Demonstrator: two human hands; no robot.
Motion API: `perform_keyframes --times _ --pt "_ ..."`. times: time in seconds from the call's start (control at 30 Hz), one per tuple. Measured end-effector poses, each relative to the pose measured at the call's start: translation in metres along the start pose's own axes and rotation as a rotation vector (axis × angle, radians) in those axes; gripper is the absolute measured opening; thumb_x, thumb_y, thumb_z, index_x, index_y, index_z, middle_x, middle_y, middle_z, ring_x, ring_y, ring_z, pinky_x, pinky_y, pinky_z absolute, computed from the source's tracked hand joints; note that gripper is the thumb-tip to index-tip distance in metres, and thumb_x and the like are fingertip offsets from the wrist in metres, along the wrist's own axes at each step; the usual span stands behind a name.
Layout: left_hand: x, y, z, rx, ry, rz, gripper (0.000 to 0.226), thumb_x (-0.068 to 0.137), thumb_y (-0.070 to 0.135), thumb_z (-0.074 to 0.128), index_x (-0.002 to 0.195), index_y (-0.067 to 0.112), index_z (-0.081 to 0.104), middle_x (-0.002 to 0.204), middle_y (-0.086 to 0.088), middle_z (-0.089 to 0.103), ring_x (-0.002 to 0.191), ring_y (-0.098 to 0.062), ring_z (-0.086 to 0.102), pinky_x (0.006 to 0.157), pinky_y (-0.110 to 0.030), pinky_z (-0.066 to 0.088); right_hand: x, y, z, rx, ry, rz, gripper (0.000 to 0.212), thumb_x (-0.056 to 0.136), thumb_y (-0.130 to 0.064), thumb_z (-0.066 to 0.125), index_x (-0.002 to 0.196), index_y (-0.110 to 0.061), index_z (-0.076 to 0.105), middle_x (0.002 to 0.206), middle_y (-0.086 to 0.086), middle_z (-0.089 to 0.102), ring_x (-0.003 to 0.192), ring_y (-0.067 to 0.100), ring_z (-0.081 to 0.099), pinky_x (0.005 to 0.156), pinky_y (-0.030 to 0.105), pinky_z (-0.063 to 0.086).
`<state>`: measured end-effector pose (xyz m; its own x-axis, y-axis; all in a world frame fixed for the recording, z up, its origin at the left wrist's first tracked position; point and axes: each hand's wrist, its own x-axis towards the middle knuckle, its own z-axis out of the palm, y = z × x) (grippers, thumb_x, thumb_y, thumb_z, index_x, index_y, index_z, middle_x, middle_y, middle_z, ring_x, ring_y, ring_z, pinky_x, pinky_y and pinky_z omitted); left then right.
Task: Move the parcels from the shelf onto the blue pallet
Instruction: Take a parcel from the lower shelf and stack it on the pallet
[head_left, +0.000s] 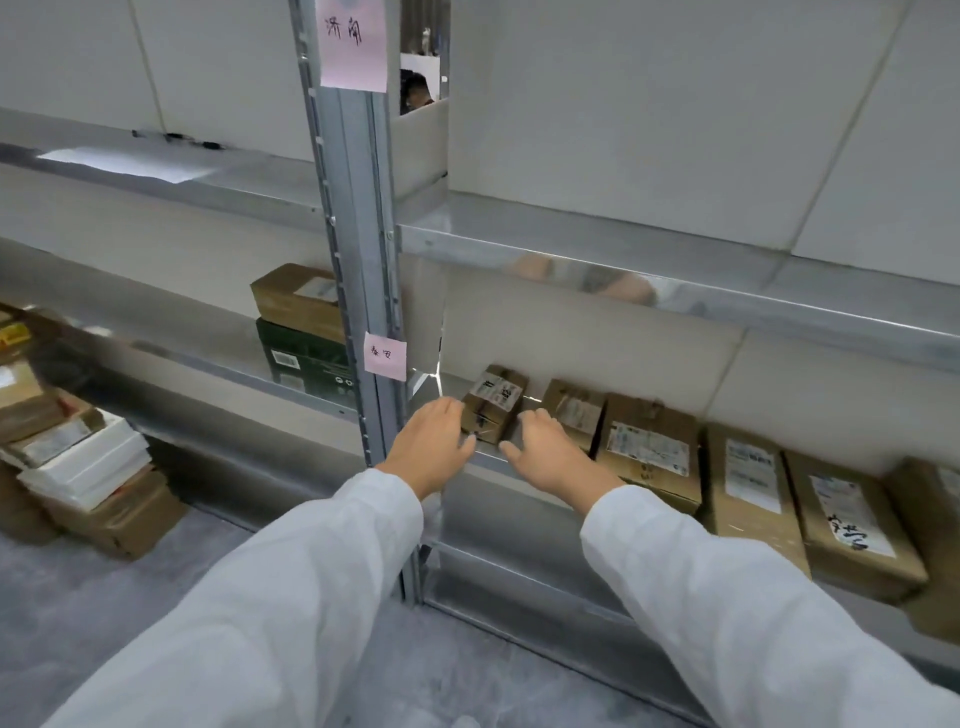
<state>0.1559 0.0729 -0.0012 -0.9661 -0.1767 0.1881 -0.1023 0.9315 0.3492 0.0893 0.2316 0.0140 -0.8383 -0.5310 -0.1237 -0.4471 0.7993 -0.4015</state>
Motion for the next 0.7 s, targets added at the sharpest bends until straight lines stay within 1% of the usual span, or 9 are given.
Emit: perform_keyframes --times 0.2,0.23,0.33,0.37,0.47,0.53,0.6,0.67,0.7 --pt "0.068 -0.03 0.016 0.01 -0.074 0.002 0.043 0.095 0.029 0.053 0.133 0.009 0.048 0.132 -0.008 0.053 0.123 -0.023 0.049 0.104 -0.035 0.039 0.082 0.008 0.01 0.123 -0.03 0.078 0.055 0.098 -0.031 0.05 0.137 0.005 0.037 0.137 0.023 0.041 0.128 0.037 0.042 0.108 0.04 0.035" --pt "0.081 -0.035 0.019 0.008 -0.084 -0.011 0.044 0.096 0.029 0.053 0.134 0.009 0.048 0.133 -0.008 0.053 0.123 -0.023 0.049 0.105 -0.036 0.04 0.097 0.01 0.011 0.137 -0.045 0.092 0.053 0.098 -0.03 0.049 0.136 0.006 0.039 0.136 0.025 0.043 0.127 0.038 0.044 0.107 0.039 0.037" --pt "0.115 -0.054 0.032 -0.009 -0.111 -0.076 0.045 0.096 0.03 0.053 0.134 0.008 0.047 0.134 -0.011 0.052 0.124 -0.026 0.049 0.106 -0.037 0.04 0.141 0.016 0.016 0.183 -0.09 0.122 0.039 0.099 -0.025 0.045 0.124 0.003 0.054 0.124 0.025 0.058 0.116 0.038 0.056 0.094 0.037 0.045" --pt "0.124 -0.058 0.037 -0.02 -0.125 -0.099 0.045 0.096 0.03 0.053 0.134 0.007 0.047 0.134 -0.012 0.052 0.124 -0.027 0.049 0.106 -0.038 0.04 0.152 0.019 0.018 0.185 -0.104 0.13 0.038 0.1 -0.025 0.043 0.126 0.002 0.053 0.127 0.024 0.057 0.117 0.036 0.055 0.095 0.036 0.045" --pt "0.149 -0.069 0.056 -0.05 -0.183 -0.137 0.044 0.096 0.027 0.053 0.135 0.008 0.046 0.134 -0.015 0.052 0.123 -0.029 0.049 0.105 -0.04 0.041 0.182 0.025 0.025 0.185 -0.102 0.195 0.054 0.101 -0.025 0.042 0.145 0.002 0.028 0.146 0.022 0.038 0.129 0.035 0.045 0.104 0.036 0.038" --pt "0.159 -0.074 0.069 -0.081 -0.219 -0.138 0.044 0.096 0.025 0.053 0.136 0.009 0.046 0.134 -0.015 0.052 0.123 -0.03 0.05 0.104 -0.041 0.042 0.194 0.03 0.033 0.157 -0.104 0.244 0.054 0.101 -0.023 0.042 0.145 0.004 0.024 0.147 0.022 0.037 0.13 0.037 0.044 0.104 0.04 0.04" --pt "0.167 -0.077 0.082 -0.116 -0.263 -0.136 0.044 0.096 0.024 0.053 0.137 0.008 0.045 0.134 -0.016 0.052 0.122 -0.031 0.051 0.103 -0.042 0.043 0.204 0.036 0.042 0.146 -0.123 0.296 0.058 0.101 -0.024 0.041 0.147 0.005 0.02 0.15 0.023 0.033 0.135 0.037 0.038 0.108 0.041 0.036" --pt "0.176 -0.082 0.093 -0.128 -0.315 -0.126 0.048 0.097 0.023 0.051 0.141 0.007 0.04 0.139 -0.017 0.047 0.126 -0.033 0.047 0.106 -0.042 0.04 0.213 0.04 0.051 0.189 -0.137 0.351 0.072 0.101 -0.028 0.041 0.15 0.007 0.0 0.157 0.023 0.018 0.142 0.036 0.026 0.113 0.04 0.028" --pt "0.179 -0.084 0.098 -0.146 -0.337 -0.129 0.048 0.098 0.023 0.05 0.142 0.007 0.039 0.14 -0.016 0.046 0.127 -0.033 0.046 0.107 -0.042 0.038 0.217 0.042 0.055 0.214 -0.142 0.374 0.075 0.101 -0.029 0.041 0.149 0.008 -0.004 0.157 0.023 0.017 0.142 0.036 0.025 0.114 0.04 0.028"
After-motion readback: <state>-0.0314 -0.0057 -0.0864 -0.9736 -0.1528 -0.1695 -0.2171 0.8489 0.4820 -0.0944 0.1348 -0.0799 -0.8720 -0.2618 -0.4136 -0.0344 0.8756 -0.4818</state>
